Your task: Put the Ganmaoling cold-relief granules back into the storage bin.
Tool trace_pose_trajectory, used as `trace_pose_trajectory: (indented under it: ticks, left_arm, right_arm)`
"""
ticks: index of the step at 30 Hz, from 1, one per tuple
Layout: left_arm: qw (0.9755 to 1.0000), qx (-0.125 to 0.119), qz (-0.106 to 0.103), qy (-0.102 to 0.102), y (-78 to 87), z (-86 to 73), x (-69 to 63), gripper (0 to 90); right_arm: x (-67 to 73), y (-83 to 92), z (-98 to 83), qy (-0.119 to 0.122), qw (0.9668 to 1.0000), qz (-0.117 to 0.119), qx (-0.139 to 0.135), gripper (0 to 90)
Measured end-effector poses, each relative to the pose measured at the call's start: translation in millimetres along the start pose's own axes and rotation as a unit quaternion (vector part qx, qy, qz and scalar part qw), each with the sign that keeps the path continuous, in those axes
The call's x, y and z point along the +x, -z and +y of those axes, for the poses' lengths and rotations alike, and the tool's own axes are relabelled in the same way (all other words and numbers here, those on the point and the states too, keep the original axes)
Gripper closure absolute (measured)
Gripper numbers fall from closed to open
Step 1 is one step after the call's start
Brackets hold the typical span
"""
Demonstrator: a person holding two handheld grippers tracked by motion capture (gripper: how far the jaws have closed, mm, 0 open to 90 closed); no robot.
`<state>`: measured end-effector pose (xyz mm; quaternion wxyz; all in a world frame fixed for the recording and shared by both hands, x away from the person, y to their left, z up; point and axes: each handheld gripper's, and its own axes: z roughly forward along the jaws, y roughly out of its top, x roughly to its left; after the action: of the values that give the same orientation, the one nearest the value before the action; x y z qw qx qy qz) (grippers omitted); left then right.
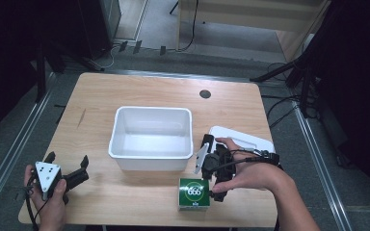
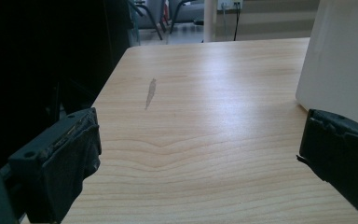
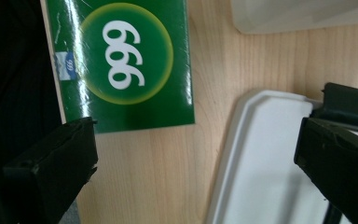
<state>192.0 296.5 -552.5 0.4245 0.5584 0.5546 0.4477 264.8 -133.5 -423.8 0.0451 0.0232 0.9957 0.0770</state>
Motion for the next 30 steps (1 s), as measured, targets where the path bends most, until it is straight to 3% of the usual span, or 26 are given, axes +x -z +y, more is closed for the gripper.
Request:
trace_pose_trajectory:
  ticks: [11,30]
  left_arm:
    - [1.0000,0.000,0.000,-0.002,0.1,0.0,-0.2,0.0]
    - [1.0000,0.000,0.000,-0.002,-0.3,0.0,-0.5,0.0]
  right_arm:
    - [11.4,-13.2,9.9,0.023,0.9996,0.013,-0.005,0.0]
    - [19.6,-26.6,19.0,0.026,0.9989,0.037,-0.014,4.9]
